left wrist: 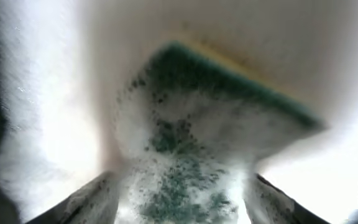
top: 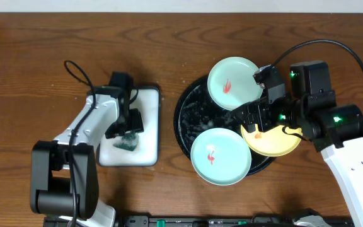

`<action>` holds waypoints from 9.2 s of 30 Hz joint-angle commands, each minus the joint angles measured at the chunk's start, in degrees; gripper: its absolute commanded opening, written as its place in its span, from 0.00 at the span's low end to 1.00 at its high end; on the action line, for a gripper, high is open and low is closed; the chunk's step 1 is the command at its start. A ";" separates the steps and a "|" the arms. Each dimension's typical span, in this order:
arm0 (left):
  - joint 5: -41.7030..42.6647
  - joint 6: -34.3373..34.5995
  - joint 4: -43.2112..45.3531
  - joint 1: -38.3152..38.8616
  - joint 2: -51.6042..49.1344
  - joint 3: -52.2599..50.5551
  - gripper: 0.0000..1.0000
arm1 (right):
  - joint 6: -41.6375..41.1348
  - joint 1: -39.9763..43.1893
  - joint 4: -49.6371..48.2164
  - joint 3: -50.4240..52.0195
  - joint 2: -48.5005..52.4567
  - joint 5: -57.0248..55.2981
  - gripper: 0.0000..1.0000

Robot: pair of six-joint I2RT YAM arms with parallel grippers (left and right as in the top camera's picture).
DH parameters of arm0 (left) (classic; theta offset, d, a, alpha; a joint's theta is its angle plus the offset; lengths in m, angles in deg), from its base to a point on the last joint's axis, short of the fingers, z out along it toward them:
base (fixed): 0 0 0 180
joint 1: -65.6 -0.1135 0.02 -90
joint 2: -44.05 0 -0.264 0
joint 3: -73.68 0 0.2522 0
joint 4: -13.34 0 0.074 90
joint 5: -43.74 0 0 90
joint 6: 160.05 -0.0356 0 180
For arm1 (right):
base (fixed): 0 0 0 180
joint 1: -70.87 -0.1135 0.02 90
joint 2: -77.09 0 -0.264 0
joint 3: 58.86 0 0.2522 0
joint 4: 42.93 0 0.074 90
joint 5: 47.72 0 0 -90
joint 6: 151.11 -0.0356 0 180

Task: Clean dirty plates on tray and stack at the side
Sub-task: 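Lift the sponge with the left gripper and carry it toward the back pale green plate, then hold the back plate with the right gripper and scrub it with the sponge, then return the sponge with the left gripper to the white tray, then grip the back pale green plate rim with the right gripper and lift it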

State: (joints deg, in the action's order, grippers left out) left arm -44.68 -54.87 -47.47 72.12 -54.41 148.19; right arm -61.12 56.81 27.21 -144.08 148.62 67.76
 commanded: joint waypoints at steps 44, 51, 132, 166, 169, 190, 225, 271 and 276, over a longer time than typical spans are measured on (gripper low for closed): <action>10.97 -0.35 -11.85 0.04 3.10 23.85 0.08 | -7.19 5.64 -9.49 -7.65 20.24 -23.04 0.65; 13.33 -0.28 -9.27 0.04 3.10 23.85 0.08 | -7.19 11.28 -14.91 -7.65 31.01 -17.99 0.56; 14.45 28.79 27.63 29.53 -30.05 27.02 0.07 | -19.65 1.31 -10.23 -7.65 45.05 -20.96 0.01; -1.68 13.73 11.19 16.96 -26.88 30.10 0.08 | -19.63 1.31 -9.62 -7.65 45.05 -20.96 0.01; -3.56 12.46 11.65 17.97 -24.79 30.36 0.07 | -19.63 1.31 -9.51 -7.65 45.05 -20.98 0.01; 20.57 23.30 24.09 31.91 -31.26 30.16 0.08 | -19.67 1.31 -9.16 -7.65 45.05 -20.96 0.01; -11.50 7.13 -3.39 25.35 -25.81 47.67 0.08 | -18.16 1.33 -8.15 -7.65 45.05 -21.16 0.01; -3.28 8.20 -14.51 -0.90 -8.63 19.45 0.47 | 8.98 -6.93 -9.01 -12.20 27.67 -43.04 0.01; -3.28 8.20 -14.53 -0.90 -8.63 19.45 0.47 | 11.32 -11.87 -9.31 -12.17 27.58 -56.94 0.01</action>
State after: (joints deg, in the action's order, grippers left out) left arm -47.91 -46.50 -61.83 71.43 -63.11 167.45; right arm -54.35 48.33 18.18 -155.90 176.99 23.87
